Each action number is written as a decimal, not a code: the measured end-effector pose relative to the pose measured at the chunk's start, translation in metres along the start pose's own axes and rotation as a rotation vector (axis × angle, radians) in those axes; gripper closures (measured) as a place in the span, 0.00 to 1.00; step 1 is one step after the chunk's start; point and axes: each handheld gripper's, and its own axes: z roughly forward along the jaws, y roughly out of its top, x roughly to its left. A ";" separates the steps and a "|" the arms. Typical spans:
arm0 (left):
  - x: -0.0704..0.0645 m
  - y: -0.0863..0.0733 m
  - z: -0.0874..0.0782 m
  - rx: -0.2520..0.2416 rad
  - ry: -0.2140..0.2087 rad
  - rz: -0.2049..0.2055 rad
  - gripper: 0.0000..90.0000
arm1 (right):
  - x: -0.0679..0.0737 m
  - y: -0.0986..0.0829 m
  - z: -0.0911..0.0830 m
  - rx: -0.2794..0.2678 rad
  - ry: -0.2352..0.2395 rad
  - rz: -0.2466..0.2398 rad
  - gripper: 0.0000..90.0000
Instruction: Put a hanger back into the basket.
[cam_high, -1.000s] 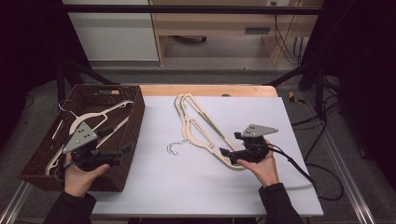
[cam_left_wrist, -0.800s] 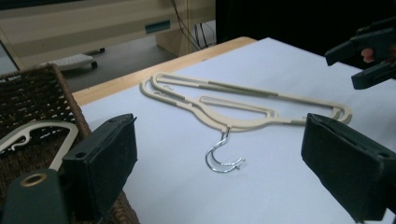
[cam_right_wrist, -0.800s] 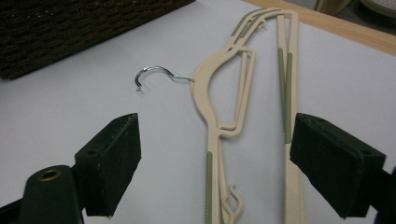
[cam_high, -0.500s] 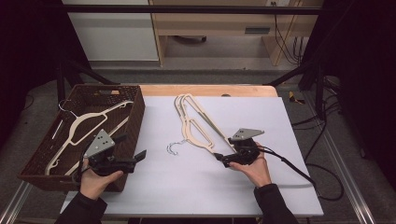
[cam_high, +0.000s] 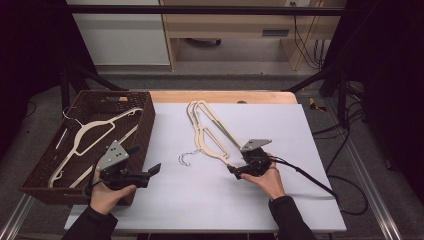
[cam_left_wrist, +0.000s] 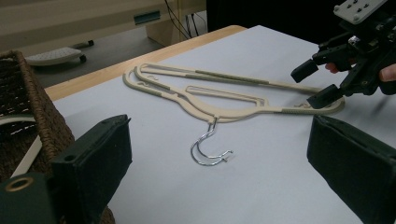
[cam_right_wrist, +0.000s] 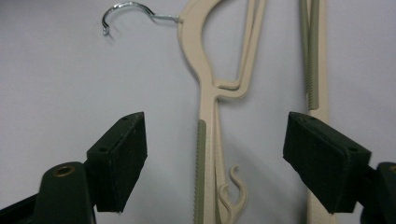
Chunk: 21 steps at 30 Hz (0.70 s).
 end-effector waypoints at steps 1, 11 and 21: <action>0.000 0.000 0.000 0.001 0.002 -0.002 0.07 | 0.000 -0.001 0.002 0.012 -0.001 -0.004 0.27; 0.000 -0.001 0.001 0.007 -0.004 0.000 0.07 | -0.007 -0.007 0.014 0.090 -0.012 0.001 0.48; -0.002 0.000 0.001 0.005 0.003 0.009 0.07 | -0.007 -0.007 0.019 0.130 0.011 -0.003 0.72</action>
